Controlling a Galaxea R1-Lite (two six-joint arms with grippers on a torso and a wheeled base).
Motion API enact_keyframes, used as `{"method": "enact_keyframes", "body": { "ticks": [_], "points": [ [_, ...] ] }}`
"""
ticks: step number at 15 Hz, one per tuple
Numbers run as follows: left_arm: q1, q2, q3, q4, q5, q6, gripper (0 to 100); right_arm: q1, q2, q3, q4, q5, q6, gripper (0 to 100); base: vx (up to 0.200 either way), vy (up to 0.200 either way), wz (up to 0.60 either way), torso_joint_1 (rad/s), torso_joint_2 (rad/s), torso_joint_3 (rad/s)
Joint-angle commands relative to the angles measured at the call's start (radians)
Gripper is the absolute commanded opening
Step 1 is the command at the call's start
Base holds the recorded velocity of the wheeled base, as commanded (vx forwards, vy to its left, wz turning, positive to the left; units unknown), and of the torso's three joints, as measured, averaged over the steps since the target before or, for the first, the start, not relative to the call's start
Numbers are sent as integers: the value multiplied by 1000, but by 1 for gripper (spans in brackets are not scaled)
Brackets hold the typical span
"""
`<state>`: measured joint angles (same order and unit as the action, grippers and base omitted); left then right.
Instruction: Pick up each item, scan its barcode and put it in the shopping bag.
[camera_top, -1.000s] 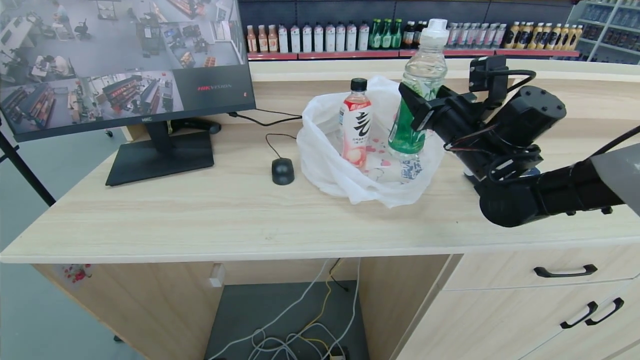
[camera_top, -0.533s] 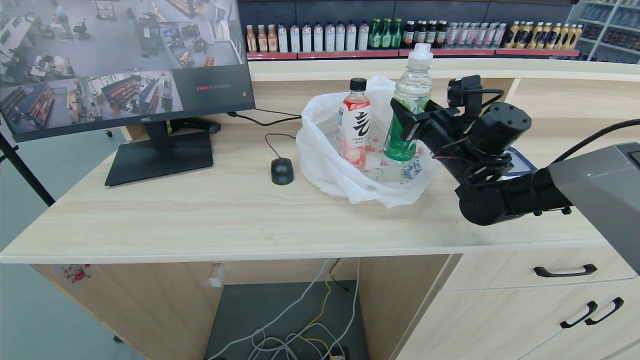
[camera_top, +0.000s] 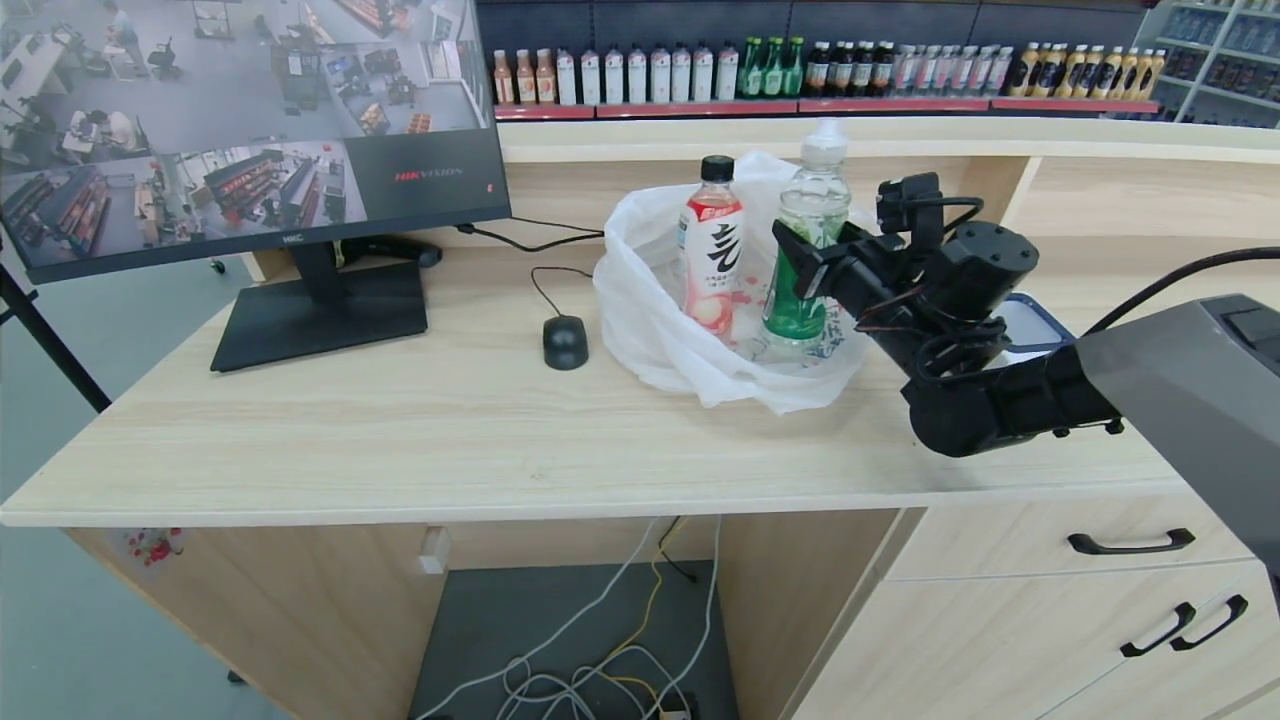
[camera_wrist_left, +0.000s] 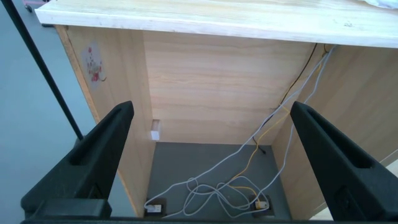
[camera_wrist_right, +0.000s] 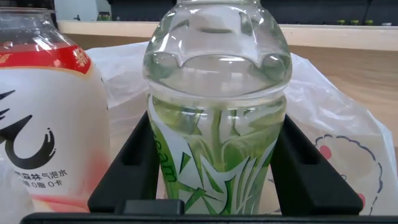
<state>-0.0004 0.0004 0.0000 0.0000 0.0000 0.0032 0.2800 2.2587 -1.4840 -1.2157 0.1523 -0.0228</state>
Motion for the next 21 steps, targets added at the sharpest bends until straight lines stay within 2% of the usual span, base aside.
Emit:
{"method": "enact_keyframes", "body": {
  "ticks": [1,21],
  "points": [
    [0,0,0,0,0,0,100,1,5,-1,1,0,0,0,0,0,0,0,0,0],
    [0,0,0,0,0,0,100,5,28,11,-1,0,4,0,0,0,0,0,0,0]
  ]
}}
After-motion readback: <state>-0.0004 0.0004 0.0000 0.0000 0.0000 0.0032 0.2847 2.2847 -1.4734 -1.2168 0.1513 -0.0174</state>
